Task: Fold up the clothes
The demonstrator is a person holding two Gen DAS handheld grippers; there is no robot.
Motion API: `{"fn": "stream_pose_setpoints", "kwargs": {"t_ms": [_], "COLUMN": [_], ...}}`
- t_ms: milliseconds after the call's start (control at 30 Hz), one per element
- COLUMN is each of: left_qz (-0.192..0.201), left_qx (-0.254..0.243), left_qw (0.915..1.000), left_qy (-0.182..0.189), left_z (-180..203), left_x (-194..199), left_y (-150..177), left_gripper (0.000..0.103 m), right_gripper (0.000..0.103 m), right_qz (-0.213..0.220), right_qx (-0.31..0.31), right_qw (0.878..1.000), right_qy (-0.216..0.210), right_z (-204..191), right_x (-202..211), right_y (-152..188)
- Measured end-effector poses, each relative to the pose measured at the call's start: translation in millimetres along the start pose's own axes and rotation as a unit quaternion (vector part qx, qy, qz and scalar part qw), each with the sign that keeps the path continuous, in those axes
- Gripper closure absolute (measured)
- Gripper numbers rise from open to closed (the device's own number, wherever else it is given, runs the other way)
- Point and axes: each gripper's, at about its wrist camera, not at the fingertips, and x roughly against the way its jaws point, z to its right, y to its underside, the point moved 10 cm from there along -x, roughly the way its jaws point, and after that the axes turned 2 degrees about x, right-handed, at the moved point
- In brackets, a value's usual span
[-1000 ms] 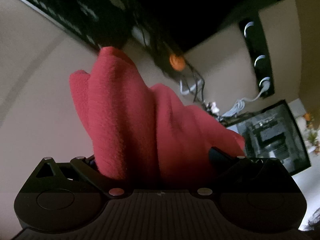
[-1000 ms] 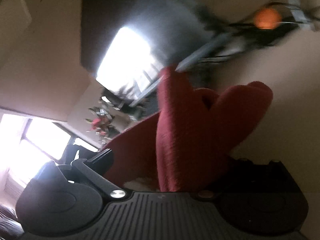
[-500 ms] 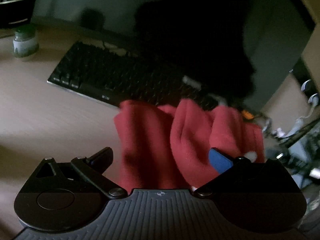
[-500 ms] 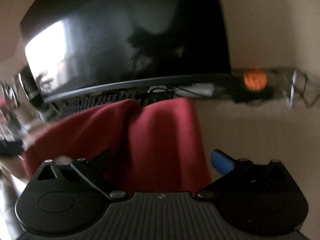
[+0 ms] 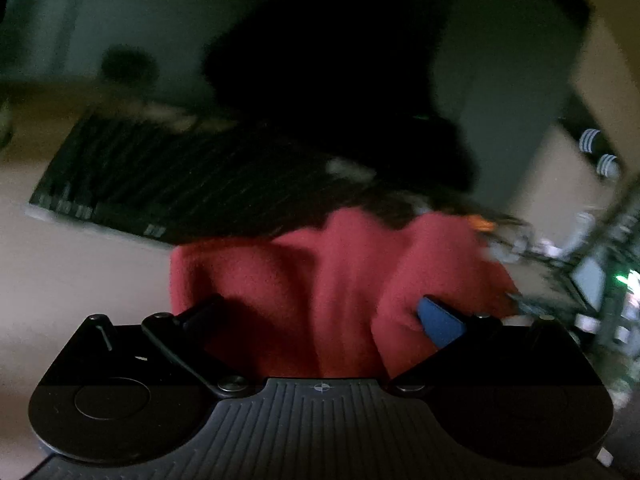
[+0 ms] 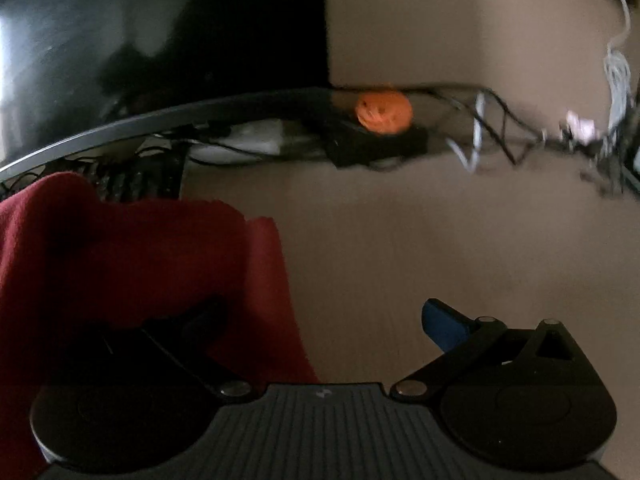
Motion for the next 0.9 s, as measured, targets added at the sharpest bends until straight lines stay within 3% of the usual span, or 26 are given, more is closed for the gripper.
{"fn": "stream_pose_setpoints", "kwargs": {"t_ms": [167,300,433,533,733,800,900], "left_qz": [0.008,0.005,0.008,0.005,0.028,0.036,0.024], "left_qx": [0.027,0.030,0.030,0.032,0.007,-0.009,-0.020], "left_qw": [0.9996,0.9995,0.9995,0.9995,0.9996,0.9985,0.9945], "left_qy": [-0.004,0.005,0.008,0.006,0.008,0.040,0.100], "left_z": [-4.8,-11.2,-17.0,-19.1,-1.8,15.6,36.6], "left_x": [-11.9,-15.4,-17.2,-17.4,21.4,46.0,69.5], "left_y": [-1.0,-2.3,0.0,0.4,-6.0,-3.0,12.7], "left_gripper": [0.000,0.000,0.000,0.000,0.000,0.000,0.000], "right_gripper": [0.000,0.000,0.000,0.000,0.000,0.000,0.000], "right_qz": [-0.015,0.003,0.016,0.007,0.059,0.077,0.068], "right_qx": [-0.008,0.008,0.057,0.066,0.013,-0.005,0.026], "right_qw": [1.000,1.000,0.998,0.998,0.992,0.985,0.971], "right_qy": [-0.006,0.010,0.031,0.019,-0.110,-0.154,-0.229], "right_z": [4.5,-0.8,-8.1,-6.9,-8.3,-8.3,-45.1], "right_x": [12.9,14.6,6.6,6.2,75.5,100.9,117.1], "right_y": [21.3,29.0,18.0,11.1,3.4,0.4,17.6]}}
